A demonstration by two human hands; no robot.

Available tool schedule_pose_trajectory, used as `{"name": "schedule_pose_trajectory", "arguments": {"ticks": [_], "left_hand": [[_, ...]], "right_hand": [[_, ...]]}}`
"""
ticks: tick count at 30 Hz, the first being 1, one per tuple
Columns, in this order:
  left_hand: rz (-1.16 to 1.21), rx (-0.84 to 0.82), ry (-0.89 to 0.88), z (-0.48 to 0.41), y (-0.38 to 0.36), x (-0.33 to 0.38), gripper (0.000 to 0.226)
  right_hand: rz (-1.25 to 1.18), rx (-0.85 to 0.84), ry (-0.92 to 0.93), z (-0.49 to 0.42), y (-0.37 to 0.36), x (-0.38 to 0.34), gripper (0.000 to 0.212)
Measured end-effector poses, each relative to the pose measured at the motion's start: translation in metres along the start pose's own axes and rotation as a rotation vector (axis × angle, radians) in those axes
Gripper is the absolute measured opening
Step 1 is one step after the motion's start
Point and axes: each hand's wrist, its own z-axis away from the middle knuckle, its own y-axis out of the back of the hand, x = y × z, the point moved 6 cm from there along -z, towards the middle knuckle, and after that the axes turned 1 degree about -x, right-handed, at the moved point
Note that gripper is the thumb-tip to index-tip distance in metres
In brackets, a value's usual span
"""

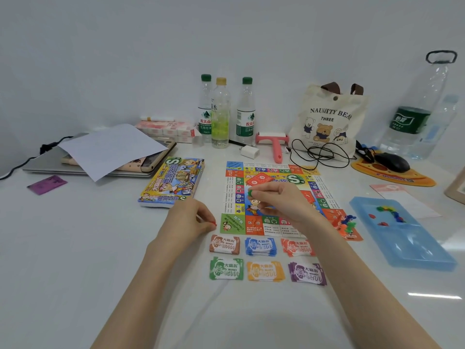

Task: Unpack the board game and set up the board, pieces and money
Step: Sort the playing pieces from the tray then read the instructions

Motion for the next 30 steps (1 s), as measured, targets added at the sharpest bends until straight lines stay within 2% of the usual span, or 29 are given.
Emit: {"name": "schedule_pose_trajectory", "arguments": {"ticks": [11,18,22,26,30], "left_hand": [[0.1,0.087,-0.047,0.005,0.003,0.002,0.008],[0.425,0.189,-0.08,0.01,0.011,0.016,0.009],[0.531,0.219,-0.093,0.008,0.014,0.03,0.01],[0.592,0.212,-0.097,0.003,0.011,0.045,0.01],[0.593,0.221,-0.083,-0.007,0.003,0.059,0.009]], "right_hand": [[-0.008,0.001,-0.008,0.002,0.005,-0.002,0.008],[-0.02,0.04,0.062,0.008,0.02,-0.013,0.013],[-0.032,0.061,0.085,0.015,0.035,-0.018,0.011],[0.118,0.098,0.117,0.02,0.05,-0.02,0.008],[0.443,0.106,0.178,0.019,0.054,-0.019,0.007]]}}
